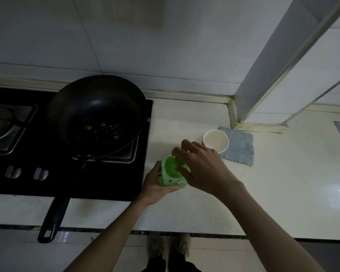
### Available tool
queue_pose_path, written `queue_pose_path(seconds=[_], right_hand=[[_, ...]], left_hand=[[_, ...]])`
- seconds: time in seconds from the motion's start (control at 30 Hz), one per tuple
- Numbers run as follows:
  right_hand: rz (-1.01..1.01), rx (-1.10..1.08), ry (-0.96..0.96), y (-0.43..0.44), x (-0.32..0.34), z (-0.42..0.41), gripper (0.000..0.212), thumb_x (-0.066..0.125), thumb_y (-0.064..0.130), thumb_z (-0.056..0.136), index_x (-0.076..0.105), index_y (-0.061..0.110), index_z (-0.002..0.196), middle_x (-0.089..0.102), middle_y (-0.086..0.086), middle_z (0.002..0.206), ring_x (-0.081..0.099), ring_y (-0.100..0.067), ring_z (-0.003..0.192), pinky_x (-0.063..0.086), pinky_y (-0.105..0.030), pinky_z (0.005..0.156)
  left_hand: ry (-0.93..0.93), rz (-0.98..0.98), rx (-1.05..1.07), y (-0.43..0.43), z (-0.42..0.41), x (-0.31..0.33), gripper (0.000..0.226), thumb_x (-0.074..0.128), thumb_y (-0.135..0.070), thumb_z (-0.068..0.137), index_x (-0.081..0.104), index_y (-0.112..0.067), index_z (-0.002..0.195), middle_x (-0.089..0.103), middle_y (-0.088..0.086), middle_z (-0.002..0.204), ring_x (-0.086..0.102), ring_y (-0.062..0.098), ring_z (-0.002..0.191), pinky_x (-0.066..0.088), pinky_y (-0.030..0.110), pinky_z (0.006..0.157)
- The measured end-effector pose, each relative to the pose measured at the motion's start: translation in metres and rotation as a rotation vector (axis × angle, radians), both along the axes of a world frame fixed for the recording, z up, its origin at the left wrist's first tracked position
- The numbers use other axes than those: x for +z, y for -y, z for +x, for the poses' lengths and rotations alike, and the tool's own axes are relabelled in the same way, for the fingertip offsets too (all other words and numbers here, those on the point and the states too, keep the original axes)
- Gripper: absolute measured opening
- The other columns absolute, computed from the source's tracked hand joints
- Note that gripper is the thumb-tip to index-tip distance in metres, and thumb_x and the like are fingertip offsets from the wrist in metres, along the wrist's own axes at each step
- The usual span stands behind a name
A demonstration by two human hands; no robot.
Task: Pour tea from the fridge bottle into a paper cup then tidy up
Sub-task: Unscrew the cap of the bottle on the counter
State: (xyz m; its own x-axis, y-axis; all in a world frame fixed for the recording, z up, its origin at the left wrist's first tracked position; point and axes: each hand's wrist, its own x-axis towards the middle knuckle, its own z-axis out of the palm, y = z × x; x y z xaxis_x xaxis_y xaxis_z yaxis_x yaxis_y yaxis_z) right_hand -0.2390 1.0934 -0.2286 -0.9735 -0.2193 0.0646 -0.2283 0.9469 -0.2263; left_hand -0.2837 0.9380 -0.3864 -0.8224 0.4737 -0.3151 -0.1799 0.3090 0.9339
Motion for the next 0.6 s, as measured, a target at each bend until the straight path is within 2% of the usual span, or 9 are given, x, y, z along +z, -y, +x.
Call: queue_pose_path(seconds=[0.07, 0.13, 0.2, 0.37, 0.47, 0.53, 0.6], right_hand=[[0.002, -0.121, 0.011, 0.008, 0.002, -0.001, 0.047, 0.061, 0.05, 0.089, 0.057, 0.014, 0.12, 0.068, -0.004, 0.105, 0.067, -0.025, 0.091, 0.056, -0.039, 0.07], [0.006, -0.231, 0.021, 0.015, 0.002, -0.004, 0.046, 0.053, 0.055, 0.092, 0.057, 0.011, 0.107, 0.071, -0.004, 0.096, 0.068, -0.025, 0.082, 0.054, -0.036, 0.07], [0.007, -0.254, 0.007, 0.019, 0.001, -0.006, 0.041, 0.052, 0.049, 0.095, 0.057, 0.009, 0.102, 0.071, -0.006, 0.091, 0.069, -0.026, 0.078, 0.054, -0.035, 0.067], [-0.061, -0.075, -0.047, 0.011, -0.002, -0.003, 0.028, 0.064, 0.026, 0.093, 0.06, 0.006, 0.112, 0.067, -0.011, 0.094, 0.067, -0.027, 0.082, 0.058, -0.04, 0.065], [-0.031, 0.064, -0.014, 0.0, -0.002, 0.0, 0.041, 0.079, 0.009, 0.077, 0.063, 0.01, 0.114, 0.061, -0.01, 0.1, 0.061, -0.024, 0.085, 0.057, -0.038, 0.061], [-0.013, 0.115, 0.026, -0.004, -0.001, 0.001, 0.05, 0.082, 0.003, 0.069, 0.066, 0.012, 0.115, 0.06, -0.009, 0.11, 0.057, -0.025, 0.095, 0.057, -0.041, 0.067], [-0.046, 0.141, 0.037, -0.004, 0.0, 0.001, 0.047, 0.081, 0.008, 0.071, 0.066, 0.014, 0.116, 0.059, -0.009, 0.121, 0.052, -0.028, 0.109, 0.055, -0.046, 0.081]], left_hand=[[0.01, 0.009, 0.003, 0.0, 0.001, 0.0, 0.074, 0.092, -0.012, 0.058, 0.052, -0.029, 0.118, 0.068, -0.005, 0.107, 0.068, 0.009, 0.099, 0.059, 0.027, 0.078], [0.018, 0.012, -0.003, 0.001, 0.001, -0.001, 0.074, 0.091, -0.011, 0.058, 0.052, -0.028, 0.118, 0.068, -0.004, 0.108, 0.068, 0.009, 0.1, 0.059, 0.027, 0.079], [0.024, 0.008, -0.004, 0.0, 0.0, 0.0, 0.075, 0.092, -0.012, 0.058, 0.052, -0.029, 0.119, 0.068, -0.005, 0.109, 0.067, 0.008, 0.101, 0.058, 0.025, 0.079], [0.017, 0.006, -0.007, 0.001, 0.0, 0.001, 0.076, 0.092, -0.012, 0.058, 0.052, -0.03, 0.12, 0.067, -0.005, 0.109, 0.066, 0.007, 0.1, 0.058, 0.024, 0.078], [0.005, -0.004, -0.014, 0.001, 0.0, 0.0, 0.076, 0.092, -0.014, 0.057, 0.051, -0.031, 0.119, 0.067, -0.007, 0.109, 0.066, 0.006, 0.1, 0.059, 0.025, 0.079], [-0.002, -0.008, -0.015, 0.001, 0.001, 0.0, 0.076, 0.092, -0.014, 0.057, 0.052, -0.03, 0.119, 0.068, -0.006, 0.108, 0.067, 0.008, 0.1, 0.059, 0.026, 0.08], [0.012, 0.001, -0.012, 0.001, 0.0, -0.001, 0.076, 0.092, -0.014, 0.057, 0.051, -0.031, 0.12, 0.068, -0.005, 0.108, 0.067, 0.008, 0.1, 0.059, 0.027, 0.079]])
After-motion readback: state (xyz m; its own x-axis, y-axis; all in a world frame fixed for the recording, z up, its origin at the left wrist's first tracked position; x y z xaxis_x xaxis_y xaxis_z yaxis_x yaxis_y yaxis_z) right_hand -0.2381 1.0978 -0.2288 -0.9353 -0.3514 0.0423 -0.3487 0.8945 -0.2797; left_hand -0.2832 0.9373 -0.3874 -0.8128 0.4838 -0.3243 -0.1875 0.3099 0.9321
